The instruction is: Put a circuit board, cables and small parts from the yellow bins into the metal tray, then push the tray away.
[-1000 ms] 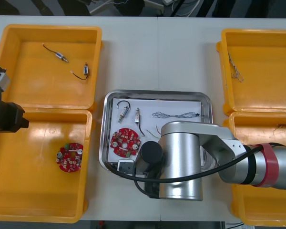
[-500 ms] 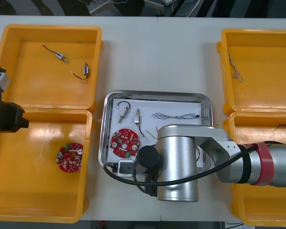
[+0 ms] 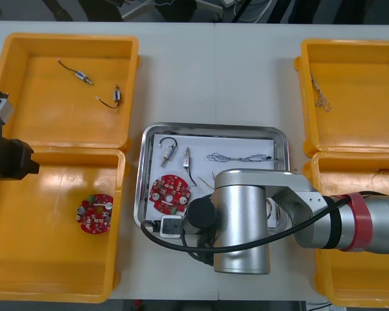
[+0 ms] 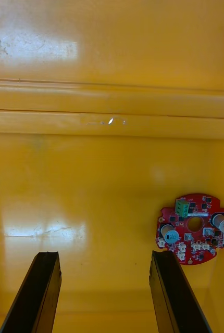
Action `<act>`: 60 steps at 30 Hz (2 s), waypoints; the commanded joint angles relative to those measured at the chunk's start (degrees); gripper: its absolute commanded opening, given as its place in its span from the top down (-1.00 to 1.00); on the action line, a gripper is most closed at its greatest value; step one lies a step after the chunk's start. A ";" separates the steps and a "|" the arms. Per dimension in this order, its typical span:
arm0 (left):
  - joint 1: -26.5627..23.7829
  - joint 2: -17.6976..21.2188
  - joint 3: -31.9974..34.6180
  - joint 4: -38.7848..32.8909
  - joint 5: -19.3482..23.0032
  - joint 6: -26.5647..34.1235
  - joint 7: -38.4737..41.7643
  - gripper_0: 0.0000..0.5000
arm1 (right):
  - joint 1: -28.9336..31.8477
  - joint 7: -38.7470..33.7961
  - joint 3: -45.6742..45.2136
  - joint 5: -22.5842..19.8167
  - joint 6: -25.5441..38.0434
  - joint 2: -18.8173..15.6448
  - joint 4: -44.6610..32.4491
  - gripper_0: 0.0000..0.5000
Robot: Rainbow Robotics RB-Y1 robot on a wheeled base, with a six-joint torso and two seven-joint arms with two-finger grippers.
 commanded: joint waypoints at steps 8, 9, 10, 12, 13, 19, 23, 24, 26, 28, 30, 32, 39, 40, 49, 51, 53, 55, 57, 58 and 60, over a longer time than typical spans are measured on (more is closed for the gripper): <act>0.69 2.57 1.89 -1.79 -0.59 -0.58 -3.75 -1.00 | -1.76 2.80 0.87 2.03 0.50 -0.16 -0.70 -0.85; 0.69 2.57 1.89 -1.79 -0.59 -0.58 -3.75 -1.00 | -1.76 2.80 0.87 2.12 0.59 -0.16 -0.70 -0.84; 0.69 2.57 1.89 -1.79 -0.59 -0.58 -3.75 -1.00 | -1.67 2.80 0.87 2.12 0.68 -0.16 -0.70 -0.85; 0.69 2.57 1.89 -1.79 -0.59 -0.58 -3.75 -1.00 | -1.67 2.80 0.87 2.21 0.85 -0.25 -0.70 -0.85; 0.69 2.57 1.89 -1.79 -0.59 -0.58 -3.75 -1.00 | -1.67 2.80 0.87 2.21 0.94 -0.34 -0.70 -0.84; 0.69 2.57 1.89 -1.79 -0.59 -0.58 -3.75 -1.00 | -1.67 2.45 1.40 2.47 1.38 -0.34 -0.70 0.46; 0.69 2.57 1.89 -1.79 -0.59 -0.58 -3.75 -1.00 | -1.67 2.45 1.58 3.17 1.65 -0.43 -0.79 1.00; 0.69 2.57 1.89 -1.79 -0.59 -0.58 -3.75 -1.00 | -1.76 2.45 1.58 3.44 1.73 -0.34 -0.70 1.00; 0.69 2.57 1.89 -1.79 -0.59 -0.58 -3.75 -1.00 | -1.76 2.45 1.58 3.53 1.73 -0.34 -0.70 1.00; 0.69 2.57 1.89 -1.79 -0.59 -0.58 -3.75 -1.00 | -1.76 2.45 1.58 3.79 1.73 -0.34 -0.70 1.00; 0.69 2.57 1.89 -1.79 -0.59 -0.58 -3.75 -1.00 | -1.76 2.53 1.58 4.23 1.73 -0.34 -0.79 1.00; 0.69 2.57 1.89 -1.79 -0.59 -0.58 -3.75 -1.00 | -1.76 2.53 1.58 4.58 1.73 -0.52 -0.70 1.00; 0.69 2.57 1.89 -1.79 -0.59 -0.58 -3.75 -1.00 | -1.76 2.80 1.49 7.48 1.65 -0.69 -0.70 1.00; 0.69 2.57 1.89 -1.79 -0.59 -0.58 -3.75 -1.00 | -1.93 2.88 1.49 7.92 1.56 -0.78 -0.70 1.00; 0.69 2.57 1.89 -1.79 -0.59 -0.58 -3.75 -1.00 | -4.48 4.29 0.96 5.37 0.15 -0.69 2.11 1.00; 0.69 2.57 1.89 -1.79 -0.59 -0.58 -3.75 -1.00 | -5.10 4.55 0.79 4.32 -0.29 -0.69 2.90 1.00; 0.69 2.57 1.89 -1.79 -0.59 -0.58 -3.75 -1.00 | -5.80 5.08 0.52 3.35 -0.82 -0.69 3.69 1.00; 0.69 2.57 1.89 -1.79 -0.59 -0.58 -3.75 -1.00 | -6.42 5.52 0.35 2.65 -1.26 -0.69 4.48 1.00; 0.69 2.57 1.89 -1.79 -0.59 -0.58 -3.75 -1.00 | -7.21 5.87 0.35 1.77 -1.78 -0.69 5.27 1.00; 0.69 2.57 1.89 -1.79 -0.59 -0.58 -3.75 -1.00 | -7.65 6.14 0.08 0.98 -2.13 -0.60 5.80 1.00; 0.69 2.57 1.89 -1.79 -0.59 -0.58 -3.75 -1.00 | -8.09 6.58 -0.62 -0.25 -2.57 -0.60 6.77 1.00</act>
